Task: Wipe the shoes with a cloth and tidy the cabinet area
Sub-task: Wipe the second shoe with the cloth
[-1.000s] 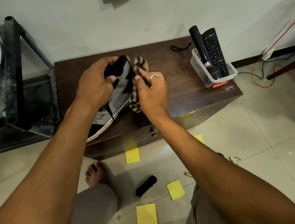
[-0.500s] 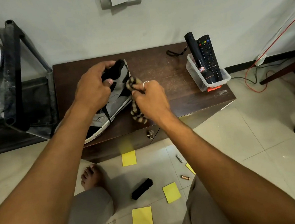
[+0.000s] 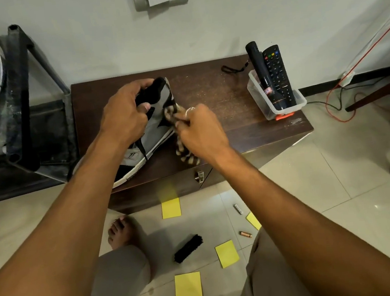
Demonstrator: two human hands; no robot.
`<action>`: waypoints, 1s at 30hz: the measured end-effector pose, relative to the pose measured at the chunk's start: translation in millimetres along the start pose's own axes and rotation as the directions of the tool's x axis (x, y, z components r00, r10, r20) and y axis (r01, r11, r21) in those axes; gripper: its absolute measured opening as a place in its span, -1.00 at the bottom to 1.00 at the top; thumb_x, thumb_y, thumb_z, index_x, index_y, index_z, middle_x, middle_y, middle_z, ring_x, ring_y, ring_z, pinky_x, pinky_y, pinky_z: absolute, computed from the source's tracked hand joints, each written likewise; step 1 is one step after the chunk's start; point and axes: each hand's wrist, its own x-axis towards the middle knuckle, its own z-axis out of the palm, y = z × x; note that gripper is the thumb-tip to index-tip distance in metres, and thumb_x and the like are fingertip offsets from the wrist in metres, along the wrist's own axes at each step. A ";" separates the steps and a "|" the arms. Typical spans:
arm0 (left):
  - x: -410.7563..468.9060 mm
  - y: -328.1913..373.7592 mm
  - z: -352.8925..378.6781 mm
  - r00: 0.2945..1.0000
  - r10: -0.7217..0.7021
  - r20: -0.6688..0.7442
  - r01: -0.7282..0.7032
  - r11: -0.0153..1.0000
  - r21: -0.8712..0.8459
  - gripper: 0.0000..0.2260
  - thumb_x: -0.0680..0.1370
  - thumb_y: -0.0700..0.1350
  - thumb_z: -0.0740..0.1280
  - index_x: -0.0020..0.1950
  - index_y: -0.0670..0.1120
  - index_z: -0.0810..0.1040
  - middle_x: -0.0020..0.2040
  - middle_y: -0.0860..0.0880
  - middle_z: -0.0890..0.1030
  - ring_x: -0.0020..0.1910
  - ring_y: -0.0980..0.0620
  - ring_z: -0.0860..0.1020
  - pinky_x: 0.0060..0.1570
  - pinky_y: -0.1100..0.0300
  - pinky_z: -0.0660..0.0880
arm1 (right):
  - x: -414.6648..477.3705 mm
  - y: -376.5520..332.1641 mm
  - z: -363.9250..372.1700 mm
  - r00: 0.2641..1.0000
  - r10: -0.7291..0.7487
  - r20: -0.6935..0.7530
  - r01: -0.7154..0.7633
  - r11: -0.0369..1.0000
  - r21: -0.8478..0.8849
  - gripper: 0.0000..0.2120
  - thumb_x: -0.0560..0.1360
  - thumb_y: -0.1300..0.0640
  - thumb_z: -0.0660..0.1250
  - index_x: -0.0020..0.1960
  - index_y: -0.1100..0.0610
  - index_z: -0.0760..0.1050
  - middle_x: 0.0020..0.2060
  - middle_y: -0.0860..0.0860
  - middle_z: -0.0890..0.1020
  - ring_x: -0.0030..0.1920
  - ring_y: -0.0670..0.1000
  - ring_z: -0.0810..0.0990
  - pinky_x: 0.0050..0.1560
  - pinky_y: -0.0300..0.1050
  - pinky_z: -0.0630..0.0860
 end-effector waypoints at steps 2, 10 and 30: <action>-0.5 -0.3 -0.7 1.000 -0.005 -0.001 0.005 1.000 0.010 -0.54 0.61 -0.22 0.34 0.45 0.16 0.45 0.41 0.07 0.52 0.40 0.05 0.45 0.38 0.10 0.38 | -3.5 -6.2 6.0 0.976 -0.037 -0.213 0.049 0.997 0.052 -0.72 0.66 0.12 0.28 0.32 0.16 0.58 0.08 0.01 0.49 -0.14 -0.08 0.53 -0.14 -0.32 0.50; -3.1 6.8 -3.2 1.000 -0.007 0.017 0.004 0.990 0.142 -0.56 0.63 -0.14 0.32 0.49 0.14 0.41 0.43 -0.02 0.46 0.43 -0.08 0.39 0.40 -0.06 0.35 | -16.0 -14.0 20.0 0.997 -0.067 0.027 0.070 0.989 -0.130 -0.90 0.63 0.24 0.21 0.08 0.19 0.49 0.04 0.01 0.36 -0.24 0.02 0.45 -0.18 0.01 0.38; -5.0 24.5 -0.8 1.000 0.006 -0.013 0.001 0.910 0.416 -0.43 0.42 -0.29 0.49 0.32 0.19 0.51 0.47 -0.08 0.21 0.50 -0.23 0.12 0.52 -0.36 -0.09 | 4.8 37.9 13.1 0.946 0.296 -0.129 -0.177 0.809 0.560 -0.66 0.68 0.15 0.26 0.44 0.10 0.50 0.31 0.03 0.53 0.20 -0.21 0.52 0.34 -0.25 0.47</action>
